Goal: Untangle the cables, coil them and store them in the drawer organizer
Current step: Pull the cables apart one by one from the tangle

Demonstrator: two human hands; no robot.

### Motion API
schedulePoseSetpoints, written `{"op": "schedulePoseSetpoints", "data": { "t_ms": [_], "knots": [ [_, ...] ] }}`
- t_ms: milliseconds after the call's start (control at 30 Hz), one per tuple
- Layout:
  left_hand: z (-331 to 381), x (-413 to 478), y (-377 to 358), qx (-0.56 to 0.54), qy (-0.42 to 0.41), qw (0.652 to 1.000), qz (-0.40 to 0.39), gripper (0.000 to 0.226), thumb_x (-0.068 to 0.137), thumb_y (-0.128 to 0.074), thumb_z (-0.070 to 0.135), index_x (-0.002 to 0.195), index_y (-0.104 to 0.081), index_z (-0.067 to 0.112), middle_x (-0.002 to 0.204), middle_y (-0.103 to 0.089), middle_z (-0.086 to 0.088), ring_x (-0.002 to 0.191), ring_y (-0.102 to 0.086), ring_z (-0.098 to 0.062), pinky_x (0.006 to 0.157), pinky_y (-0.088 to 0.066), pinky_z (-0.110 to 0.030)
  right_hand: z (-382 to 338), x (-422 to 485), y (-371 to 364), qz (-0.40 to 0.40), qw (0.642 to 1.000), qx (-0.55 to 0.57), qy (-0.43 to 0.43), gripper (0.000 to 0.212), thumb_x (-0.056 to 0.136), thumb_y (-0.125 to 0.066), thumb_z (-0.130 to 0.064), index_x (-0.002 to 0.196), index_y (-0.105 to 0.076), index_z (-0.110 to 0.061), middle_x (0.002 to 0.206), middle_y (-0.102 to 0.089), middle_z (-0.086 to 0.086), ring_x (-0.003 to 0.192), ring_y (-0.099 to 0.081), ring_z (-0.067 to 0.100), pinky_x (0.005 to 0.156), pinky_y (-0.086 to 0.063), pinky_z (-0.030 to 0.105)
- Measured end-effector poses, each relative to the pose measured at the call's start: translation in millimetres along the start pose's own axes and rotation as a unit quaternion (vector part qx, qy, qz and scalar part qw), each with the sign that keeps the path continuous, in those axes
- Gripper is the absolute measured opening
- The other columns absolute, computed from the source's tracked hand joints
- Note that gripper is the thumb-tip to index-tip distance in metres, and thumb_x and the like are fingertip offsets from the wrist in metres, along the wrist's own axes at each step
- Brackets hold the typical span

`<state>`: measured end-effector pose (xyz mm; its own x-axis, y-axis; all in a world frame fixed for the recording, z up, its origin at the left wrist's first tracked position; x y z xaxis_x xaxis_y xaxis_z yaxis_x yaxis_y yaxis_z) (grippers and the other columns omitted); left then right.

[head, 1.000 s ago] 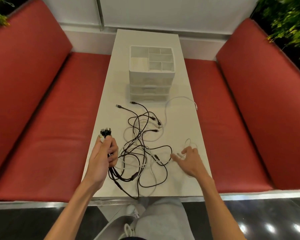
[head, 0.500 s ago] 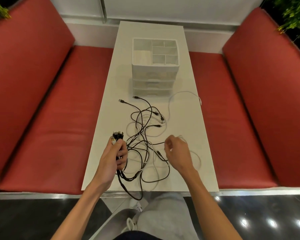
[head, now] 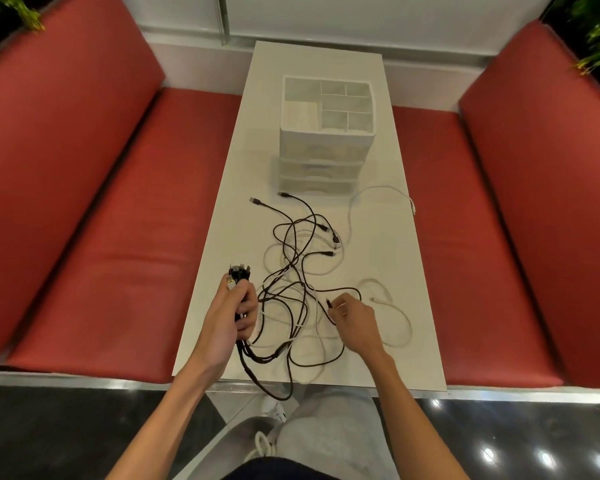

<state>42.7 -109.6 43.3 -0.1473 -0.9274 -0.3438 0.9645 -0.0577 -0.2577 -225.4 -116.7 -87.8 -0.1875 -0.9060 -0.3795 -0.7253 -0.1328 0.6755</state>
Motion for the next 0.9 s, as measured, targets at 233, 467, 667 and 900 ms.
{"op": "schedulePoseSetpoints", "data": {
  "t_ms": [233, 467, 667, 900],
  "knots": [
    [8, 7, -2, -0.057, 0.009, 0.998, -0.015, 0.021, 0.094, -0.046, 0.037, 0.097, -0.046, 0.016, 0.072, -0.033, 0.005, 0.055, -0.021, -0.009, 0.05, -0.012, -0.026, -81, -48, 91, 0.051, 0.966, 0.227, 0.11, 0.011, 0.104, -0.072, -0.019, 0.112, -0.072, -0.027, 0.095, -0.082, -0.004, 0.095, -0.078, 0.015, 0.092, -0.061, 0.038],
    [25, 14, -13, 0.011, -0.041, 0.999, -0.022, 0.025, 0.102, -0.044, 0.042, 0.099, -0.049, 0.018, 0.076, -0.035, 0.005, 0.06, -0.022, -0.011, 0.048, -0.026, -0.02, -172, -96, 162, 0.095, 0.916, 0.322, 0.219, 0.013, 0.102, -0.072, -0.007, 0.111, -0.076, -0.015, 0.104, -0.08, 0.002, 0.099, -0.077, 0.025, 0.092, -0.064, 0.041],
    [40, 6, -25, 0.063, -0.096, 0.992, -0.046, 0.034, 0.107, -0.042, 0.049, 0.099, -0.04, 0.016, 0.079, -0.034, 0.005, 0.064, -0.024, -0.012, 0.053, -0.027, -0.022, -213, -136, 201, 0.17, 0.858, 0.372, 0.31, 0.013, 0.101, -0.07, -0.008, 0.113, -0.071, -0.011, 0.11, -0.071, 0.021, 0.093, -0.077, 0.034, 0.088, -0.062, 0.044],
    [46, 7, -24, 0.093, -0.098, 0.99, -0.031, 0.037, 0.112, -0.038, 0.049, 0.097, -0.04, 0.015, 0.076, -0.033, 0.006, 0.061, -0.026, -0.009, 0.053, -0.029, -0.021, -249, -169, 233, 0.232, 0.801, 0.381, 0.4, 0.014, 0.103, -0.069, -0.016, 0.113, -0.059, -0.015, 0.108, -0.06, 0.02, 0.079, -0.069, 0.033, 0.075, -0.058, 0.049]
  ]
}}
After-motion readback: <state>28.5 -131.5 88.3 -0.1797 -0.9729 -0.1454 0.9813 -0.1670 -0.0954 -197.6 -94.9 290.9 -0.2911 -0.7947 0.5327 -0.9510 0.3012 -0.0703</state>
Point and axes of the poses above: each hand's wrist, its own x-axis towards the middle knuckle, its own y-axis out of the back of the hand, z = x × y, the point moved 7 cm from there along x, towards the middle knuckle
